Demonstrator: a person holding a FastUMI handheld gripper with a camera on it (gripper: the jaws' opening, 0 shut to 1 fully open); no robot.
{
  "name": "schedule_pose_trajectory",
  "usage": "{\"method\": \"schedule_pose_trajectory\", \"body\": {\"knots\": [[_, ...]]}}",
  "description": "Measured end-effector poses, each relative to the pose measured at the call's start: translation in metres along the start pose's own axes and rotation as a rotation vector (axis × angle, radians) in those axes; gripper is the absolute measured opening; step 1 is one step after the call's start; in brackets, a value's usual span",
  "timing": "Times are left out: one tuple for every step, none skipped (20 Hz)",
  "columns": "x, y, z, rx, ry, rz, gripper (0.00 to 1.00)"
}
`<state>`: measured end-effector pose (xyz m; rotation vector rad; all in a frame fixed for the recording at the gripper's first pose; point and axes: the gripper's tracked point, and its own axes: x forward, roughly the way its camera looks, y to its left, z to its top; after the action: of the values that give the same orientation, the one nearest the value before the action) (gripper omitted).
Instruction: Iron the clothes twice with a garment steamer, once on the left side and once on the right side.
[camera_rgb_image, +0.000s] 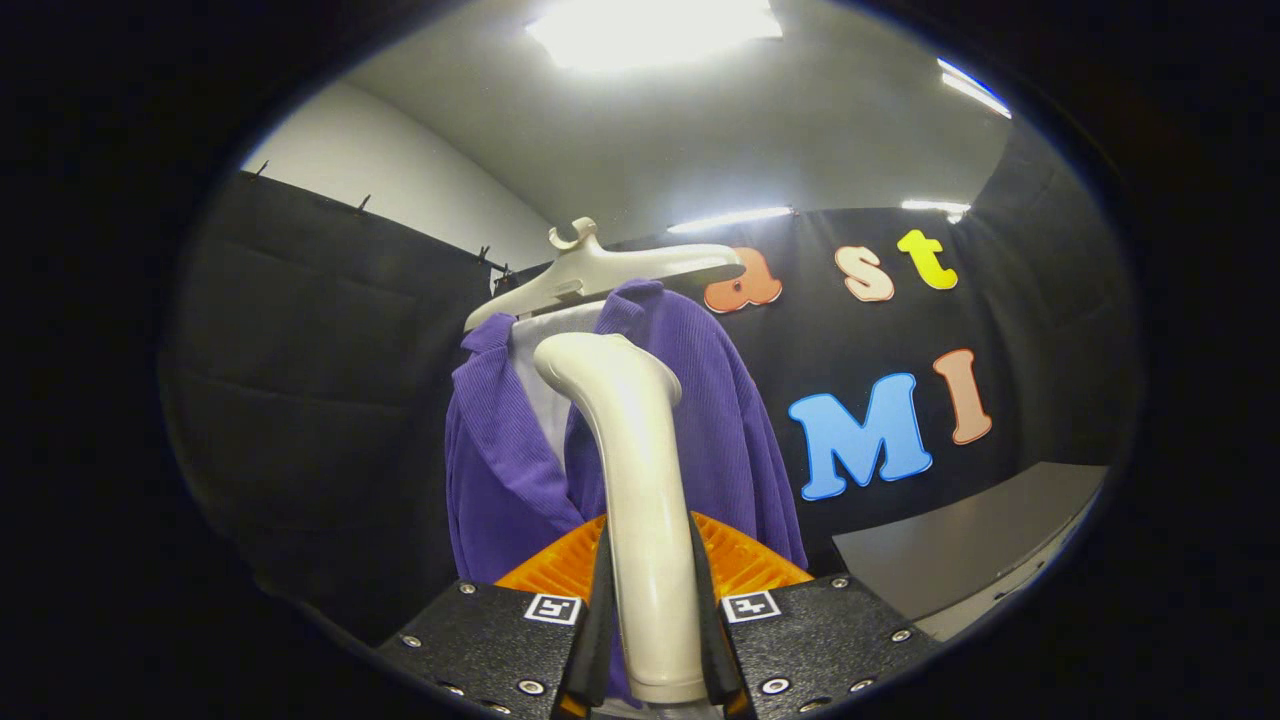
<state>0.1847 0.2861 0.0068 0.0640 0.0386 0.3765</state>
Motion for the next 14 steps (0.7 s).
{"method": "schedule_pose_trajectory", "body": {"knots": [[0.000, -0.001, -0.007, -0.008, 0.010, -0.009, 0.36], [0.001, -0.003, -0.014, -0.012, 0.024, -0.017, 0.36], [0.000, -0.004, -0.022, -0.013, 0.040, -0.021, 0.36], [-0.003, -0.005, -0.032, -0.012, 0.059, -0.025, 0.36], [-0.006, -0.006, -0.039, -0.013, 0.074, -0.029, 0.37], [-0.011, -0.007, -0.046, -0.015, 0.085, -0.032, 0.36], [-0.016, -0.009, -0.055, -0.019, 0.097, -0.035, 0.36], [-0.021, -0.009, -0.063, -0.020, 0.108, -0.036, 0.36], [-0.026, -0.010, -0.071, -0.020, 0.122, -0.036, 0.37], [-0.031, -0.012, -0.081, -0.019, 0.139, -0.039, 0.37], [-0.036, -0.015, -0.092, -0.017, 0.157, -0.045, 0.37], [-0.040, -0.017, -0.102, -0.013, 0.177, -0.051, 0.37], [-0.045, -0.019, -0.113, -0.009, 0.197, -0.057, 0.37], [-0.050, -0.021, -0.122, -0.008, 0.213, -0.065, 0.37]]}}
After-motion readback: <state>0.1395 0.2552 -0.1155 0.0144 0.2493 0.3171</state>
